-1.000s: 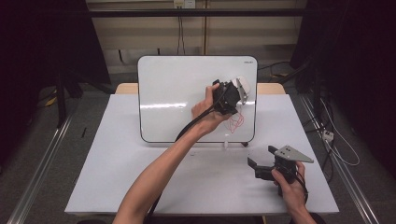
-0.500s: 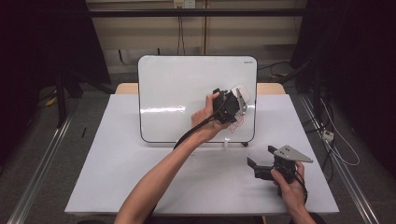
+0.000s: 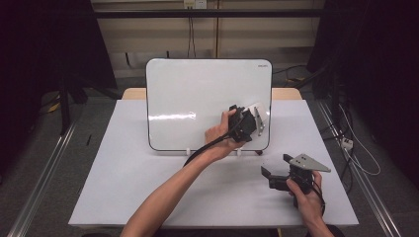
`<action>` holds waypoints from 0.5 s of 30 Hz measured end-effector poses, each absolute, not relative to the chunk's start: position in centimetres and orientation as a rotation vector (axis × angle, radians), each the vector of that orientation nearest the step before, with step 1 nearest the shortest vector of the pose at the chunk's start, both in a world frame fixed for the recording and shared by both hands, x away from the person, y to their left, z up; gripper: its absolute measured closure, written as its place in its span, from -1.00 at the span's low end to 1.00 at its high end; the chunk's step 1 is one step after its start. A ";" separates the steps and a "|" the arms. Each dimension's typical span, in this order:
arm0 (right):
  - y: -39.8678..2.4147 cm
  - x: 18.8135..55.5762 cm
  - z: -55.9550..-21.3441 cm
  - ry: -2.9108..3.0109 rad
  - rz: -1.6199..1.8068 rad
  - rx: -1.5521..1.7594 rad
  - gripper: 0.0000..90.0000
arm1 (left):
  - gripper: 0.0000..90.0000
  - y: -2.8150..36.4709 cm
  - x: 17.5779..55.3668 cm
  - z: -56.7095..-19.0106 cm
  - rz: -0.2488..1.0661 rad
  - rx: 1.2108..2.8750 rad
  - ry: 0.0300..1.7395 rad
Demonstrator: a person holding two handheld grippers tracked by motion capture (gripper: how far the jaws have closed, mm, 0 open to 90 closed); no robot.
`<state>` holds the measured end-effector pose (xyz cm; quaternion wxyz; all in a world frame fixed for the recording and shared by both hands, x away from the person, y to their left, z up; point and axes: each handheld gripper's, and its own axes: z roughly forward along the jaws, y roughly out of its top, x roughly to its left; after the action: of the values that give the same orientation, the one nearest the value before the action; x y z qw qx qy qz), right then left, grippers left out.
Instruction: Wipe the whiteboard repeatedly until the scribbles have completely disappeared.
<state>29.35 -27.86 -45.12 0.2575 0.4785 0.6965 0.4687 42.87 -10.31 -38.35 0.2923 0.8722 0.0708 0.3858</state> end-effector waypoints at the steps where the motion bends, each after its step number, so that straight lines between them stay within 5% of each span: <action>1: -27.9 29.4 -45.1 1.889 1.271 1.297 -0.89 | -0.31 -10.3 42.7 -38.5 1.028 2.329 0.181; 15: -27.9 29.3 -45.1 1.892 1.272 1.297 -0.89 | -0.31 -10.2 42.1 -39.2 1.008 2.353 0.156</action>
<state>29.33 -27.91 -45.11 0.2564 0.4780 0.6973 0.4686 42.06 -10.24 -39.22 0.2845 0.8796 0.0583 0.3768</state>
